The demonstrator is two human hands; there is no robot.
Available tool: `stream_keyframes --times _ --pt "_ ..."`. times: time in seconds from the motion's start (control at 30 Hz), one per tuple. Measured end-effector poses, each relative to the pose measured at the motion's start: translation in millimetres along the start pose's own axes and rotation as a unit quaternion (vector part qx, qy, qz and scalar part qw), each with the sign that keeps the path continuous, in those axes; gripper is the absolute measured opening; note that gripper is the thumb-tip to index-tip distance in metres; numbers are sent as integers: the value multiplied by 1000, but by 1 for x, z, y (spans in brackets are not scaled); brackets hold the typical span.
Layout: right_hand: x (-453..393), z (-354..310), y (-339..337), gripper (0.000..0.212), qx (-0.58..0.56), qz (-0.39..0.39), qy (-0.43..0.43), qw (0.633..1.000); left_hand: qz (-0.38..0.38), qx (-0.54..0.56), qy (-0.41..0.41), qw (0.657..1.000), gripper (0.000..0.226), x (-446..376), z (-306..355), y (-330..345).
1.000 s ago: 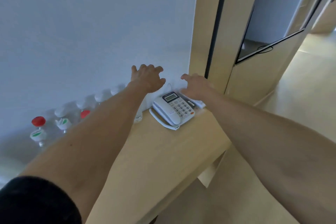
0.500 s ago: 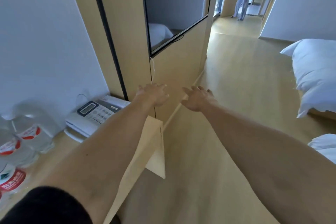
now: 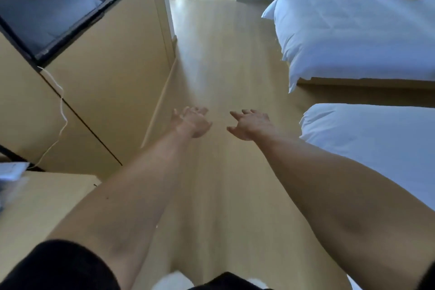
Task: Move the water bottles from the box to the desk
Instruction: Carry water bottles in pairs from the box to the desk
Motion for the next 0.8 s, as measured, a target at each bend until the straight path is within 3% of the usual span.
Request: stream_keyframes --times 0.3,0.8 --pt "-63 78 21 69 -30 -41 85 995 -28 -17 59 998 62 -102 53 17" --pt "-267 132 -66 67 -75 -32 149 985 -60 -11 60 996 62 -346 45 -63"
Point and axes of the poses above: each hand's wrist, its own x-axis away from the middle knuckle, its own y-axis out of the palm, z = x × y, the point moved 3 cm from there along -x, towards the middle knuckle, and after that the axes turned 7 degrees about -y, right-handed, at the moved point
